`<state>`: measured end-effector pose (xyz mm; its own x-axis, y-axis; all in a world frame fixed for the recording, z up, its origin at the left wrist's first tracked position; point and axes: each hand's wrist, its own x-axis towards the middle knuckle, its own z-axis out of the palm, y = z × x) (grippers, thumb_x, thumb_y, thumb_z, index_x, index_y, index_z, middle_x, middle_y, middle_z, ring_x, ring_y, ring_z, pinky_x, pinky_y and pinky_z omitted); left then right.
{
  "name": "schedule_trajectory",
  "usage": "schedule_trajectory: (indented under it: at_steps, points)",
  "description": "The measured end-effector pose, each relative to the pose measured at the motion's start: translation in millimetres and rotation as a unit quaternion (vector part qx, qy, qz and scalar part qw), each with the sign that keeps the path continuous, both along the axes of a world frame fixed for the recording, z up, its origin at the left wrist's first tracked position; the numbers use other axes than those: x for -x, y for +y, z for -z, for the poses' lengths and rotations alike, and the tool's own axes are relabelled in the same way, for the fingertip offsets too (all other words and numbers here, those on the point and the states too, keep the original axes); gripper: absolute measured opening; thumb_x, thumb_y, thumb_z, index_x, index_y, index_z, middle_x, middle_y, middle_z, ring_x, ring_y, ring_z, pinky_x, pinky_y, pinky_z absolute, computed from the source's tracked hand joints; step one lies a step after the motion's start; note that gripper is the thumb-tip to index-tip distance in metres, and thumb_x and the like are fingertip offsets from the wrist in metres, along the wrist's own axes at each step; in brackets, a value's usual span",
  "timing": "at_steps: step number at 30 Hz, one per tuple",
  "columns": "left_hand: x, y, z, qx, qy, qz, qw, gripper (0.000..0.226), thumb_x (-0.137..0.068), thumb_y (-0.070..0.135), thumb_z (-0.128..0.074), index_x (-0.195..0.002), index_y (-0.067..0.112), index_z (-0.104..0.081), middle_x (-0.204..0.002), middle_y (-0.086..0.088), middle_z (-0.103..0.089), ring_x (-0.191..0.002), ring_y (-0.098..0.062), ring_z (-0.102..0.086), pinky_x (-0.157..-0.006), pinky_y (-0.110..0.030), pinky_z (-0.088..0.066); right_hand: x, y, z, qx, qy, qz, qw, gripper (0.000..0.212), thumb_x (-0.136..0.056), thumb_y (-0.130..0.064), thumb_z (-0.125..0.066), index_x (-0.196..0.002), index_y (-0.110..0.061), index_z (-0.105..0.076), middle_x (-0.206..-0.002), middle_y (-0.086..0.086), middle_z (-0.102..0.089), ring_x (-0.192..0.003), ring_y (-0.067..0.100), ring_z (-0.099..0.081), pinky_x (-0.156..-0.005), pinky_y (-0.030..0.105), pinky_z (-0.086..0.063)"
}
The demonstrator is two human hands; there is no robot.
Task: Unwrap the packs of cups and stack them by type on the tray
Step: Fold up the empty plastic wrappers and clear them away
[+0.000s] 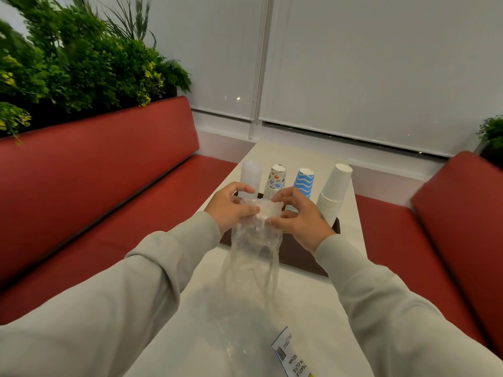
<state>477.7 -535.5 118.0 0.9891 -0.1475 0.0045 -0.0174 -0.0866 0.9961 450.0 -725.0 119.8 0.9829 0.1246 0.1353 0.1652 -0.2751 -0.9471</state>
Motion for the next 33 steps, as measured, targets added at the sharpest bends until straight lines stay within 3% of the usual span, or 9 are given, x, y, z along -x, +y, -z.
schedule_trajectory:
  at_steps: [3, 6, 9, 13, 21, 26, 29, 33]
  points:
    - [-4, 0, 1, -0.018, -0.010, 0.009, 1.000, 0.029, -0.080, 0.006, -0.079, -0.101, 0.025, -0.072, -0.109, -0.018, -0.066, -0.092, -0.032, -0.070, -0.081, -0.042, -0.061, 0, -1, 4, 0.005, -0.001, -0.001, 1.000, 0.036, -0.076, -0.004, -0.082, -0.095, -0.033, -0.071, -0.108, 0.008, -0.072, -0.084, 0.022, -0.073, -0.089, 0.043, -0.059]
    - [-4, -1, -2, 0.000, 0.017, 0.041, 0.999, 0.017, -0.080, 0.011, -0.080, -0.096, 0.019, -0.078, -0.097, -0.008, -0.072, -0.091, -0.022, -0.071, -0.080, -0.033, -0.060, -2, -2, 7, 0.029, 0.014, 0.010, 0.999, 0.037, -0.075, -0.005, -0.083, -0.100, -0.031, -0.074, -0.092, 0.002, -0.077, -0.086, 0.017, -0.073, -0.088, 0.035, -0.058]
    - [-3, 0, -5, -0.053, 0.030, 0.086, 0.994, 0.035, -0.071, 0.021, -0.088, -0.104, 0.023, -0.078, -0.107, 0.001, -0.073, -0.103, -0.014, -0.067, -0.091, -0.028, -0.053, -5, -5, 8, 0.010, 0.015, 0.024, 1.000, 0.039, -0.077, -0.003, -0.082, -0.103, -0.030, -0.073, -0.097, -0.002, -0.077, -0.093, 0.012, -0.073, -0.090, 0.034, -0.058]
    - [-8, 1, -4, -0.086, 0.002, 0.104, 0.991, 0.049, -0.070, -0.002, -0.084, -0.113, 0.020, -0.073, -0.110, -0.002, -0.072, -0.105, -0.018, -0.068, -0.094, -0.027, -0.054, -8, -9, 6, 0.024, 0.013, 0.041, 0.999, 0.037, -0.076, -0.003, -0.081, -0.099, -0.032, -0.074, -0.100, -0.006, -0.076, -0.095, 0.010, -0.072, -0.090, 0.034, -0.059]
    - [-14, 3, 1, -0.136, -0.043, 0.088, 0.986, 0.016, -0.086, 0.022, -0.075, -0.102, 0.022, -0.078, -0.099, -0.002, -0.076, -0.099, -0.020, -0.070, -0.098, -0.042, -0.054, -9, -12, 6, 0.063, -0.003, 0.029, 0.998, 0.038, -0.079, -0.004, -0.079, -0.094, -0.038, -0.072, -0.094, -0.009, -0.073, -0.088, 0.006, -0.069, -0.084, 0.022, -0.057]
    - [-18, 4, 2, -0.157, -0.041, 0.088, 0.983, 0.019, -0.089, 0.036, -0.071, -0.101, 0.023, -0.078, -0.097, -0.004, -0.076, -0.098, -0.024, -0.070, -0.098, -0.046, -0.053, -14, -15, 9, 0.087, 0.003, 0.030, 0.996, 0.027, -0.083, -0.012, -0.077, -0.091, -0.037, -0.073, -0.093, -0.002, -0.075, -0.091, 0.016, -0.071, -0.090, 0.032, -0.058]
    - [-16, 3, 0, -0.138, -0.037, 0.096, 0.985, 0.018, -0.089, 0.032, -0.072, -0.100, 0.019, -0.077, -0.097, -0.004, -0.076, -0.098, -0.022, -0.071, -0.097, -0.042, -0.054, -18, -17, 9, 0.049, 0.026, 0.031, 0.998, 0.020, -0.088, -0.010, -0.073, -0.093, -0.030, -0.074, -0.096, 0.003, -0.075, -0.093, 0.019, -0.072, -0.090, 0.040, -0.059]
    - [-14, 1, -4, -0.086, -0.039, 0.093, 0.991, 0.016, -0.088, 0.022, -0.074, -0.104, 0.025, -0.071, -0.099, -0.011, -0.074, -0.093, -0.024, -0.072, -0.078, -0.032, -0.058, -18, -20, 7, -0.035, 0.052, 0.012, 0.998, 0.026, -0.089, -0.006, -0.070, -0.106, -0.025, -0.070, -0.103, 0.014, -0.075, -0.101, 0.029, -0.070, -0.093, 0.045, -0.058]
